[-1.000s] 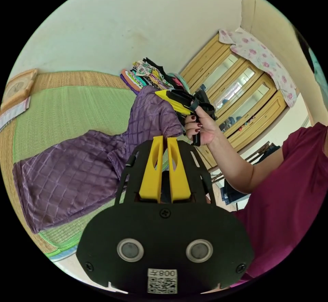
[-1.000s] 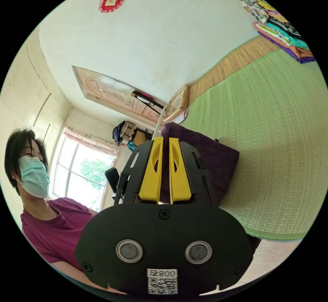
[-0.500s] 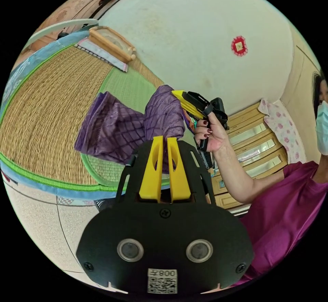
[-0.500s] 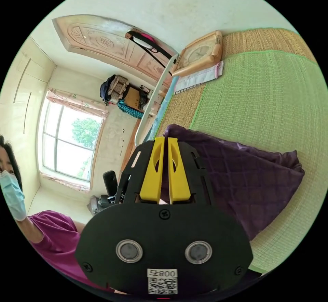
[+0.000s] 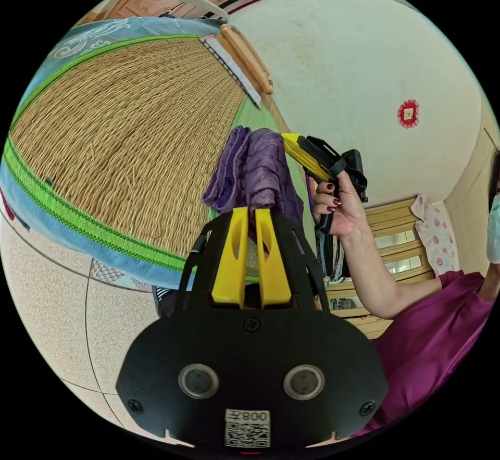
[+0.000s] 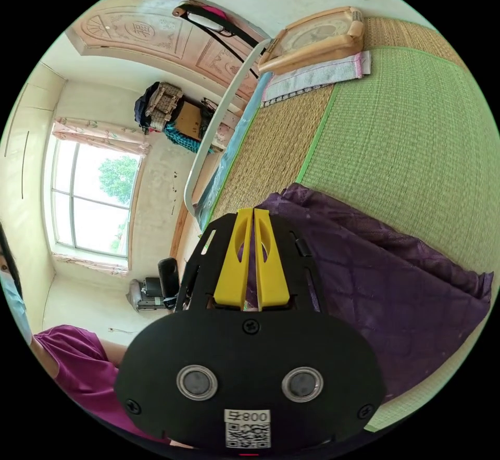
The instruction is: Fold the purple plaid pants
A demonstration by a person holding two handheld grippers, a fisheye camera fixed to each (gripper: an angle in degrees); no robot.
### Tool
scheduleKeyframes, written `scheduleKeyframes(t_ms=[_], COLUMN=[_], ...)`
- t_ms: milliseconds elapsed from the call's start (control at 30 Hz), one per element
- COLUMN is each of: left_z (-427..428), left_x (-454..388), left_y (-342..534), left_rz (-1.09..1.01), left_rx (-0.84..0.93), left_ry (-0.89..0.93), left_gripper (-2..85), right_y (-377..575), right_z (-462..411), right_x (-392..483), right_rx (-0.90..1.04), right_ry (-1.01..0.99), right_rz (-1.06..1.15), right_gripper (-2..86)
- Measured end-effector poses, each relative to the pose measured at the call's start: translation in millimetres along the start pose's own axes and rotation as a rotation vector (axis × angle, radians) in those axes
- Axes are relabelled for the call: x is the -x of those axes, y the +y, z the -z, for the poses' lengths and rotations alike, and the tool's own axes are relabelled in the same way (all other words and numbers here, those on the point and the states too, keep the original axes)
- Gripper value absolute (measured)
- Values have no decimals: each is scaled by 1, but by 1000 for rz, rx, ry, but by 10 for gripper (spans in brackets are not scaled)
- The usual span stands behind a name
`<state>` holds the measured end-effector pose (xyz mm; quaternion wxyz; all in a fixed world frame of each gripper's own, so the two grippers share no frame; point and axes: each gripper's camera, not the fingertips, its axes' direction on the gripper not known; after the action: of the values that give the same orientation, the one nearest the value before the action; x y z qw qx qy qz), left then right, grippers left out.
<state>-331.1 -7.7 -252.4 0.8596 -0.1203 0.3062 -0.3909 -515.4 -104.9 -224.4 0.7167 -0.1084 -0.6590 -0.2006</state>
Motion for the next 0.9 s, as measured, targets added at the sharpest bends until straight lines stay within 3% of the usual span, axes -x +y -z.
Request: scheduleKeyframes(t_ms=[300, 400, 533, 900], left_z=[53, 47, 23, 40], left_x=[-16, -24, -6, -11], left_y=[0, -13, -24, -28], left_rz=[-121, -193, -175, -188], left_rx=[-123, -83, 63, 11], left_ry=[-44, -74, -258, -232], left_gripper=[1, 1, 0, 0], right_y=[-40, -53, -69, -83], right_z=[-30, -53, -64, -54], right_x=[49, 59, 67, 93], right_rx=[81, 132, 155, 171], right_ry=[174, 241, 206, 250], right_rz=[151, 178, 166, 192], right_gripper=[0, 0, 0, 0])
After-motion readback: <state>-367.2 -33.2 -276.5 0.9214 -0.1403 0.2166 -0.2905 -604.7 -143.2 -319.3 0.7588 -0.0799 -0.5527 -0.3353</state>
